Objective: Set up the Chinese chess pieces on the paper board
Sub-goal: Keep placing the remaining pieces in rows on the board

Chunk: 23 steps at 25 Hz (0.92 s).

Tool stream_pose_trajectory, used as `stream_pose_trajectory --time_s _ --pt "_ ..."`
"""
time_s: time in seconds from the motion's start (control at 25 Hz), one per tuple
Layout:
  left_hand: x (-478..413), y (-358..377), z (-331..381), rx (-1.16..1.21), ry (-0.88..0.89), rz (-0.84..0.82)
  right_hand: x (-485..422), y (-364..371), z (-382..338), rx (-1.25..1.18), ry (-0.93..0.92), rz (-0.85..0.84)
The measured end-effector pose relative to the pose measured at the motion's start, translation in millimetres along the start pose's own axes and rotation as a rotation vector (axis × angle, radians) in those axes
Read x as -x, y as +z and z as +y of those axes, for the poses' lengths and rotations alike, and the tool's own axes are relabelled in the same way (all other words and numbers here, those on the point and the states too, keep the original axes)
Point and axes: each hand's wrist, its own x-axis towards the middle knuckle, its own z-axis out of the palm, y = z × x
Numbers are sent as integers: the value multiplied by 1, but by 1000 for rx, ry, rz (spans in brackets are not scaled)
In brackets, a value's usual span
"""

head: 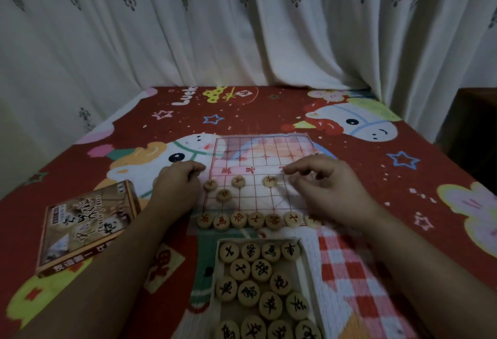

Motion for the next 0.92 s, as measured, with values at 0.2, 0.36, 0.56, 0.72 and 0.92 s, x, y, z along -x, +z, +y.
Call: stream_pose_trajectory --time_s 0.2,0.36,0.56,0.72,0.92 --pt "2 0 2 -9 0 1 34 23 -42 154 -202 -328" --pt "1 1 0 -34 4 -8 41 50 -54 400 -334 -425" --pt "-1 4 -3 -40 7 -13 48 67 -58 538 -310 -441" --pt "-3 6 -5 -47 15 -10 52 67 -67 532 -267 -455" --pt "-5 7 -9 -45 21 -1 57 72 -72 505 -294 -446"
